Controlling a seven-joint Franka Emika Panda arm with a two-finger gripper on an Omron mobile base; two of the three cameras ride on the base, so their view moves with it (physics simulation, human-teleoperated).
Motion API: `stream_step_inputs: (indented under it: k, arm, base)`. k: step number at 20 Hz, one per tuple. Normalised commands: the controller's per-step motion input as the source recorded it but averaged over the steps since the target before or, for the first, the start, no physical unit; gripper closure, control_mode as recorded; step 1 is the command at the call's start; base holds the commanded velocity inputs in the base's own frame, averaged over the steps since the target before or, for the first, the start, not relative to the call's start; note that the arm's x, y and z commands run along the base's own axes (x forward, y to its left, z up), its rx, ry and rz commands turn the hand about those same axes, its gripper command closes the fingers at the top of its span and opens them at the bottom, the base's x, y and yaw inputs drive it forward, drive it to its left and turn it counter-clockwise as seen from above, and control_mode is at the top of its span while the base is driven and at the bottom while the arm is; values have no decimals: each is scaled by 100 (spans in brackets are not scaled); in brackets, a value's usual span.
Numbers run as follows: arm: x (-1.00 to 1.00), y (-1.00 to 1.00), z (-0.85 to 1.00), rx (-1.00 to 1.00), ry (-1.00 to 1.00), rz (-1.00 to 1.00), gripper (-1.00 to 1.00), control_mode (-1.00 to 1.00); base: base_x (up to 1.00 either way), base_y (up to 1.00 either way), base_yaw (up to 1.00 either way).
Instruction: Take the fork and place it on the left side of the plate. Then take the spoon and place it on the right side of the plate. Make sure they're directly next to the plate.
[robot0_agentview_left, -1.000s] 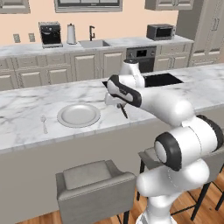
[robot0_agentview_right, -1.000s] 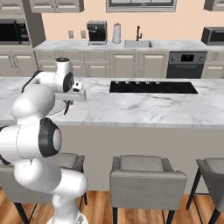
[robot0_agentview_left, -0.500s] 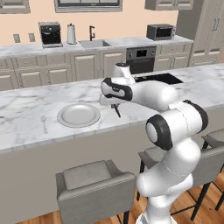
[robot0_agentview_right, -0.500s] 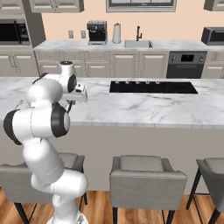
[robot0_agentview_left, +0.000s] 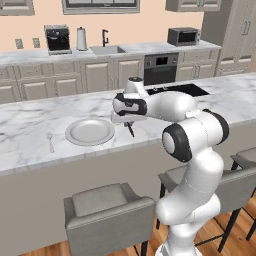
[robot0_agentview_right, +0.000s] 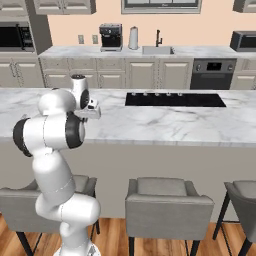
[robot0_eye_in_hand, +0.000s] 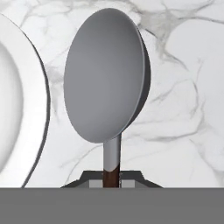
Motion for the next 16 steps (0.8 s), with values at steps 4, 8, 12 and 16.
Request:
stream_step_inputs:
  k: [4,8,12,16]
  arm:
    - [23,8,-20,0,0,-3,100,-100]
    - [25,13,-19,0,0,-3,100,-100]
    - [26,13,-18,0,0,-2,100,-100]
    - [27,11,-19,0,0,-1,100,-100]
  base:
    - [0,0,0]
    - [0,0,0]
    - [0,0,0]
    - [0,0,0]
